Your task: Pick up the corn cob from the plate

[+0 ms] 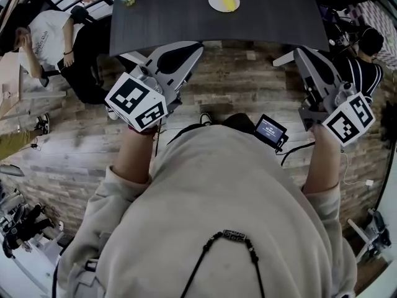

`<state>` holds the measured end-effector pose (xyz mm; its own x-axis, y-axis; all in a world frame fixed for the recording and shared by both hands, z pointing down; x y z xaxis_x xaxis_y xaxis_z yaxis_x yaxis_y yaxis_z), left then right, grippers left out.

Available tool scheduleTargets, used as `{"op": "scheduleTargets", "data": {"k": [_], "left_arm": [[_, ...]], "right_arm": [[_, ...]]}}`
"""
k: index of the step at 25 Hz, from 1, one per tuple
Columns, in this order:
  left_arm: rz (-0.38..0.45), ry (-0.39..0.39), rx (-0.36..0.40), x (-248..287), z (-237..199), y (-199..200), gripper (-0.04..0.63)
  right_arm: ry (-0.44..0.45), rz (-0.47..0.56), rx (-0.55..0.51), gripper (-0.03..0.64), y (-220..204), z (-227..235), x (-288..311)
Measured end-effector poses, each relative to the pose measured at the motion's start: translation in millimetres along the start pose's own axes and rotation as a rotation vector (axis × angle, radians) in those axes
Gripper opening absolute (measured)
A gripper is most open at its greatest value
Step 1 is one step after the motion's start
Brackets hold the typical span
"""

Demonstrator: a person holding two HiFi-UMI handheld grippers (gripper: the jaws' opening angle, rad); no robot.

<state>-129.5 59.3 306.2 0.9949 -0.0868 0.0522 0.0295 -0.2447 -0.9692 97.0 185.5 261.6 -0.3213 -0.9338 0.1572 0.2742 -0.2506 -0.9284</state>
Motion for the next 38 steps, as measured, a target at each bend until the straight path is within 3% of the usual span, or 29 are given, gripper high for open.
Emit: {"op": "scheduleTargets", "data": {"k": [10,18,30,38], "left_arm": [[0.005,0.144,-0.026,-16,-31,-6,0.006],[-0.016,0.217,-0.042,41,-93,12,0.006],[-0.023,0.266,-0.080,114,-103,21,0.006],[-0.093,0.295,-0.097,157,-123,14,0.006]], "right_arm": [[0.131,-0.037,-0.005,0.015,5,25,62],[0.223,-0.105,0.017,0.015,25,109,149],[0.290,-0.130,0.053,0.015,36,180,158],[0.306,-0.137,0.127,0.015,24,238,170]]}}
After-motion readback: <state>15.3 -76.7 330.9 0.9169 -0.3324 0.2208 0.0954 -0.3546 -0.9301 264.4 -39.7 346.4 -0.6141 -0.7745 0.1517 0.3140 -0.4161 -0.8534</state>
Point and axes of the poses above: the fingertips, and each gripper's own axes: x forward along the fingers, z to its right, y out of its top, the point moved 5 cm from there along -x, backward along the fingers, and after that the axes turned 2 degrees about z, right-handed, at the moved point
